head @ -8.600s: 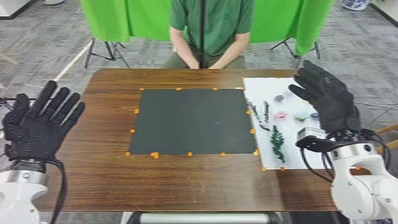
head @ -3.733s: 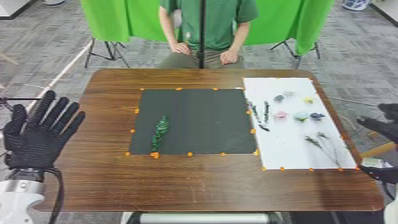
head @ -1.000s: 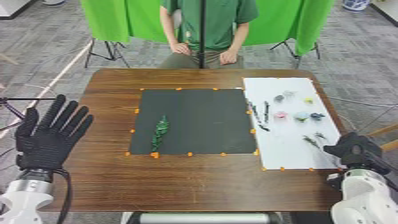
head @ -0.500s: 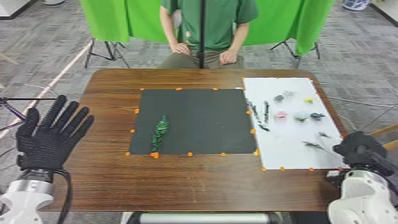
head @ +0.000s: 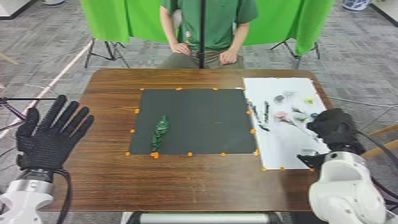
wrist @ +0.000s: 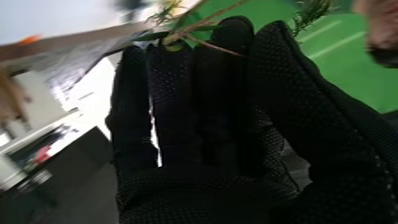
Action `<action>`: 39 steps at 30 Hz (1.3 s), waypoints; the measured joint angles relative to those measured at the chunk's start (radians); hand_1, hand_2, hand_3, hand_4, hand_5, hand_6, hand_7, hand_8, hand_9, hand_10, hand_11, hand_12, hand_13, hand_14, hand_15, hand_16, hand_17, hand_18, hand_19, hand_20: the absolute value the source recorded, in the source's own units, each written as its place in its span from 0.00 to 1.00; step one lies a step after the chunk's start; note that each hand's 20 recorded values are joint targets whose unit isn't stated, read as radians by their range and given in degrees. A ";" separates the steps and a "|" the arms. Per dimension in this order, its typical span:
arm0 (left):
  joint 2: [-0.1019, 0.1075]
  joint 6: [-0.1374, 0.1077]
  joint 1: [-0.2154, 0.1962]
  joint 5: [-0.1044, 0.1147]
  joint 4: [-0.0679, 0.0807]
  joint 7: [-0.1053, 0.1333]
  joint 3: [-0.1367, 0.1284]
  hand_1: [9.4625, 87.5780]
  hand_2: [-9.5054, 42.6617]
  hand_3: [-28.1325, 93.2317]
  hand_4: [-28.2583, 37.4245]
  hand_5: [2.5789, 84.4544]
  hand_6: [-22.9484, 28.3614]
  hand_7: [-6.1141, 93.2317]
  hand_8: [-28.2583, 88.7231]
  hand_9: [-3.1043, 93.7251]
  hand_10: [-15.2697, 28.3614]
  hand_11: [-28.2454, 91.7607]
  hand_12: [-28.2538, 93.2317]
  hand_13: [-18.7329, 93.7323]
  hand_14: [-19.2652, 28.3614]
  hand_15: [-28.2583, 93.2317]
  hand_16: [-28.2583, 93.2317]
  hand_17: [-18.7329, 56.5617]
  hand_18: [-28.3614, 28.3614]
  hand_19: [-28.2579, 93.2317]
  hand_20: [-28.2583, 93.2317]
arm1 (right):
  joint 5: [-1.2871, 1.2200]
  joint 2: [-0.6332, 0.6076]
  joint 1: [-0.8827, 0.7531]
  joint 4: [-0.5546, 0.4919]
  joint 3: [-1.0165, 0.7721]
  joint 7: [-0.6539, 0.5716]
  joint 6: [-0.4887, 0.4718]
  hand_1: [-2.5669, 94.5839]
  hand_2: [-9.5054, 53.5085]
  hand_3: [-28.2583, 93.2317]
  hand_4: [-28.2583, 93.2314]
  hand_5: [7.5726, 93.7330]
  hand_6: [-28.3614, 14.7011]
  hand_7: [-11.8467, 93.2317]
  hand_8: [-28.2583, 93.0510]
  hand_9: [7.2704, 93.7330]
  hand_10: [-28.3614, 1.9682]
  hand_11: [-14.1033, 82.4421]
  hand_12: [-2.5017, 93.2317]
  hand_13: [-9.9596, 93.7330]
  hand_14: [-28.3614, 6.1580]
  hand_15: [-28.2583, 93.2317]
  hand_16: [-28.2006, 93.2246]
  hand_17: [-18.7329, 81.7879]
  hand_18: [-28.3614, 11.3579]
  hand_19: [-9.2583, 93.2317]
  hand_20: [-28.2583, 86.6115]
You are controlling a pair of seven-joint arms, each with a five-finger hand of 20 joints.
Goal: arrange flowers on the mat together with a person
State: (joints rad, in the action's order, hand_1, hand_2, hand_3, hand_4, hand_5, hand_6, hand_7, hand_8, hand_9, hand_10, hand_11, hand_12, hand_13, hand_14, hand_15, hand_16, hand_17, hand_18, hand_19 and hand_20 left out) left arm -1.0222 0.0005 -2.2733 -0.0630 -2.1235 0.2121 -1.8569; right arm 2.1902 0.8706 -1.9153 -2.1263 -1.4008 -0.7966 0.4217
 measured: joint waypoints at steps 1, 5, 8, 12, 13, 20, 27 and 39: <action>0.001 -0.001 0.001 0.000 0.000 0.000 0.001 0.23 0.40 0.79 0.00 0.44 0.56 0.11 0.18 0.40 0.67 0.35 0.30 0.40 0.74 0.44 0.20 0.20 0.73 0.46 0.33 | 0.004 0.005 0.026 0.000 0.026 -0.001 -0.001 0.55 0.00 0.87 0.05 0.70 0.65 0.62 0.29 0.74 0.61 0.54 0.61 0.67 0.57 0.71 0.58 0.46 0.17 0.80 0.44; 0.006 -0.003 0.004 0.000 0.000 0.000 0.005 0.23 0.40 0.79 0.00 0.44 0.56 0.11 0.18 0.40 0.67 0.35 0.30 0.40 0.74 0.44 0.20 0.20 0.73 0.46 0.33 | 0.022 0.043 0.132 0.013 0.137 -0.013 -0.004 0.55 0.00 0.87 0.05 0.71 0.64 0.62 0.29 0.74 0.60 0.55 0.61 0.67 0.55 0.71 0.58 0.46 0.16 0.81 0.44; 0.010 -0.006 0.006 0.000 0.000 -0.001 0.011 0.23 0.40 0.79 0.00 0.44 0.56 0.11 0.18 0.40 0.67 0.35 0.30 0.40 0.74 0.44 0.20 0.20 0.73 0.46 0.33 | 0.032 0.086 0.197 0.027 0.205 -0.022 -0.018 0.55 0.00 0.87 0.05 0.71 0.64 0.61 0.30 0.74 0.60 0.55 0.60 0.67 0.54 0.72 0.57 0.46 0.15 0.81 0.43; 0.013 -0.011 0.007 0.000 0.000 -0.003 0.019 0.23 0.40 0.79 0.00 0.44 0.56 0.11 0.18 0.40 0.67 0.35 0.30 0.40 0.74 0.44 0.20 0.20 0.73 0.46 0.33 | 0.044 0.132 0.264 0.048 0.299 -0.022 -0.041 0.54 0.00 0.87 0.06 0.71 0.64 0.61 0.30 0.74 0.58 0.56 0.60 0.67 0.53 0.73 0.57 0.46 0.13 0.82 0.43; 0.014 -0.012 0.008 0.001 0.000 -0.004 0.022 0.23 0.40 0.79 0.00 0.44 0.56 0.11 0.18 0.40 0.67 0.35 0.30 0.40 0.74 0.44 0.20 0.20 0.73 0.46 0.33 | 0.048 0.142 0.283 0.058 0.332 -0.022 -0.051 0.54 0.00 0.87 0.07 0.71 0.63 0.61 0.30 0.74 0.58 0.56 0.60 0.67 0.52 0.73 0.57 0.46 0.13 0.82 0.43; 0.022 -0.014 0.027 0.003 0.007 -0.008 0.044 0.23 0.40 0.79 0.00 0.44 0.56 0.11 0.18 0.40 0.67 0.35 0.30 0.40 0.74 0.44 0.20 0.20 0.73 0.46 0.33 | 0.039 0.214 0.389 0.158 0.492 -0.027 -0.117 0.54 0.00 0.86 0.07 0.71 0.63 0.61 0.31 0.73 0.57 0.57 0.60 0.67 0.51 0.74 0.57 0.45 0.12 0.83 0.42; 0.037 -0.019 0.043 0.003 0.010 -0.009 0.061 0.23 0.40 0.79 0.00 0.44 0.56 0.11 0.18 0.40 0.67 0.35 0.30 0.40 0.74 0.44 0.20 0.20 0.73 0.46 0.33 | 0.054 0.305 0.459 0.258 0.579 -0.034 -0.163 0.54 0.00 0.86 0.07 0.71 0.63 0.61 0.31 0.73 0.55 0.57 0.60 0.67 0.47 0.74 0.56 0.45 0.09 0.84 0.42; 0.059 -0.033 0.062 0.006 0.016 -0.014 0.104 0.23 0.40 0.79 0.00 0.44 0.56 0.11 0.18 0.40 0.67 0.35 0.30 0.40 0.74 0.44 0.20 0.20 0.73 0.46 0.33 | 0.089 0.412 0.512 0.304 0.691 -0.158 -0.169 0.56 0.00 0.86 0.07 0.72 0.61 0.60 0.31 0.75 0.53 0.59 0.59 0.67 0.38 0.78 0.53 0.45 0.01 0.88 0.40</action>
State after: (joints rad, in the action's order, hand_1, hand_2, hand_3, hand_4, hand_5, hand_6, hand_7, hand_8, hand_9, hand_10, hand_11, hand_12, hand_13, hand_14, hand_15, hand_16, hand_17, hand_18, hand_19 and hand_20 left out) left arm -0.9629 -0.0325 -2.2115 -0.0569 -2.1077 0.1984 -1.7532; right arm 2.2796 1.2825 -1.4034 -1.8228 -0.7101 -0.9543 0.2532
